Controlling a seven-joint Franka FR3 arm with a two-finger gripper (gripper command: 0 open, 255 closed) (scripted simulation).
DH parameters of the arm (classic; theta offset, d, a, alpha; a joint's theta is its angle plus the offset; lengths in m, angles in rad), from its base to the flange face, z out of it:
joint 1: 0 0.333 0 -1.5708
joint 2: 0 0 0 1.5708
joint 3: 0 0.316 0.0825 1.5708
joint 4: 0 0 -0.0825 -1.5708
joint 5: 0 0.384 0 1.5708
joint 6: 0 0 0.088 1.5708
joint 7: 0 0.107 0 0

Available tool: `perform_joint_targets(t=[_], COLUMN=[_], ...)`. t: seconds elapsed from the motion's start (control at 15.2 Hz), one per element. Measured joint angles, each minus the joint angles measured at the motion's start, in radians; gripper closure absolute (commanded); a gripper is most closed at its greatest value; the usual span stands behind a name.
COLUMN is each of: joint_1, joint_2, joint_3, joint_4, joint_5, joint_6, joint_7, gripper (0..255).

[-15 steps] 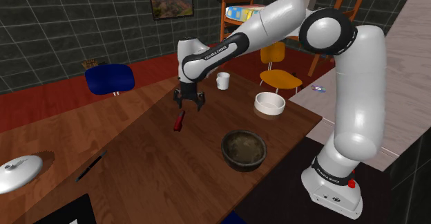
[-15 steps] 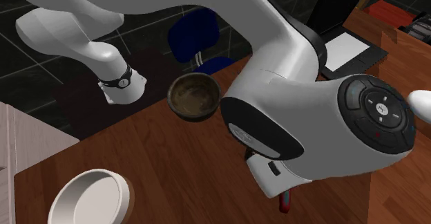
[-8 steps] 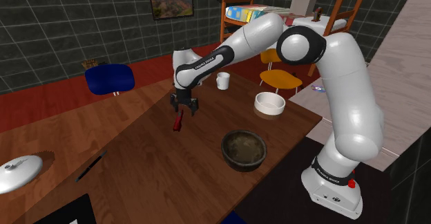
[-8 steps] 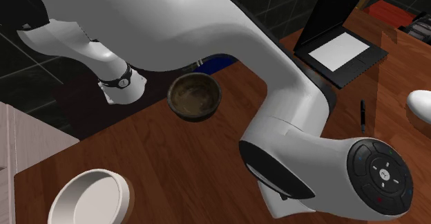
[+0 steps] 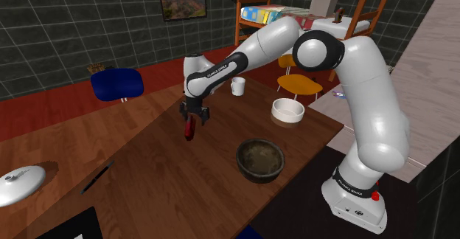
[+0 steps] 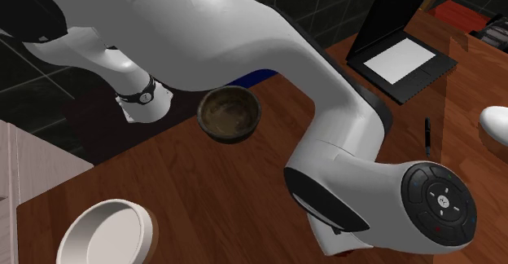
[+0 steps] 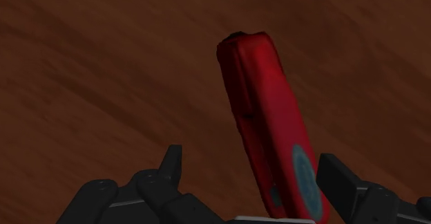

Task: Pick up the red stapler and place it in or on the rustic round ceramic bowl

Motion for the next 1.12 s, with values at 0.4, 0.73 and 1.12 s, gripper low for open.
perform_joint_targets(t=[0.4, 0.73, 1.12], joint_1=[-0.003, -0.017, 0.011], joint_2=[-0.011, -0.046, -0.009], joint_3=[0.002, 0.003, 0.002], joint_4=[-0.010, -0.082, 0.008], joint_5=[0.001, 0.009, -0.026], joint_6=[0.047, 0.010, -0.075], joint_7=[-0.002, -0.004, -0.031], gripper=[255, 255, 0])
